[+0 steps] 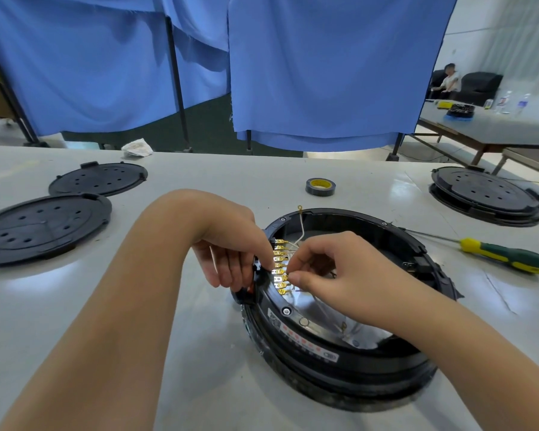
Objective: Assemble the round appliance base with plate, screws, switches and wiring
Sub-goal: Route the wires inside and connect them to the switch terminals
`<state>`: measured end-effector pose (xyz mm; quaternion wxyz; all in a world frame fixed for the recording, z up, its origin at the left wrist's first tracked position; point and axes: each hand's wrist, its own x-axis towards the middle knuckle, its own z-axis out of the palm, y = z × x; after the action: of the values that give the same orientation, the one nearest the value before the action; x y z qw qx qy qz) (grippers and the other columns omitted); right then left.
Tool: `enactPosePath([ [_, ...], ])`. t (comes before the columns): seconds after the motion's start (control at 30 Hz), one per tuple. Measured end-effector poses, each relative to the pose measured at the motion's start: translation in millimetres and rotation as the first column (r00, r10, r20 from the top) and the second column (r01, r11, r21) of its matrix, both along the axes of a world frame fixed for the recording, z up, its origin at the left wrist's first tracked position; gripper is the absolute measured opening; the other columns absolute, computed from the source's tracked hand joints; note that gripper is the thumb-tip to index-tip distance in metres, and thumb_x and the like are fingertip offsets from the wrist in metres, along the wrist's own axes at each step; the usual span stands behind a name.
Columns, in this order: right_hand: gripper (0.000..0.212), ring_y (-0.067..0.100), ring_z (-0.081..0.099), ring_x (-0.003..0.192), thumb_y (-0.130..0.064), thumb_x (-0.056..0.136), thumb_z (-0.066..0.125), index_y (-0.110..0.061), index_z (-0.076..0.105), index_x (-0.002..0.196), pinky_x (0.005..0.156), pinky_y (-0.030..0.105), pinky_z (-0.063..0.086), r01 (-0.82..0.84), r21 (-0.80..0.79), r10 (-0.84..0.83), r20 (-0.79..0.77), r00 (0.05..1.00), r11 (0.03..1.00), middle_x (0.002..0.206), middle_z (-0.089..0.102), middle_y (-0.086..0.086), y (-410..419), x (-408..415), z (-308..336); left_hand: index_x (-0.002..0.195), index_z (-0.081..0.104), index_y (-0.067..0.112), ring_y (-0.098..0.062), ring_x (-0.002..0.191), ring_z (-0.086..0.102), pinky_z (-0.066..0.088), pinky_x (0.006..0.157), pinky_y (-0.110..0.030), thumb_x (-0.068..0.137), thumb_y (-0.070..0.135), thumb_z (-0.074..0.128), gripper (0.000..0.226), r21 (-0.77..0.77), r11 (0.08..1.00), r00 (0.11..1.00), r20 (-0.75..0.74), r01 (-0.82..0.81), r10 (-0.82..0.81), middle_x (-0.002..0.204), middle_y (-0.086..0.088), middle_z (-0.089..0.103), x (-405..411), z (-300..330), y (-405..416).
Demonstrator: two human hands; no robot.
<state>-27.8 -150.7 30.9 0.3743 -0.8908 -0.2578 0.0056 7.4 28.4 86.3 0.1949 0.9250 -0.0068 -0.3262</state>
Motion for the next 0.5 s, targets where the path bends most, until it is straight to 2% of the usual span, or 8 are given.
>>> enactPosePath([
  [0.13,0.012,-0.001,0.061,0.069,-0.021,0.082,0.07,-0.03,0.069,0.075,0.066,0.014,0.049,-0.015,0.004,0.015,-0.009,1.0,1.0,0.071,0.067,-0.014,1.3,-1.5,2.0,0.065,0.073,0.005,-0.014,0.049,0.064,0.053,0.05,-0.022,0.09,0.035,0.064,0.04,0.0,1.0,1.0,0.003,0.001,-0.001,0.064,-0.009,0.073,0.7,-0.3,0.0],
  [0.5,0.011,-0.003,0.062,0.07,-0.021,0.079,0.073,-0.03,0.072,0.074,0.069,0.016,0.05,-0.007,-0.01,0.007,0.022,1.0,1.0,0.071,0.068,-0.016,4.5,0.2,2.3,0.065,0.07,0.002,-0.014,0.044,0.061,0.054,0.049,-0.023,0.092,0.034,0.063,0.042,-0.011,1.0,1.0,0.003,0.012,-0.012,0.059,-0.009,0.07,-0.4,-0.9,0.3],
])
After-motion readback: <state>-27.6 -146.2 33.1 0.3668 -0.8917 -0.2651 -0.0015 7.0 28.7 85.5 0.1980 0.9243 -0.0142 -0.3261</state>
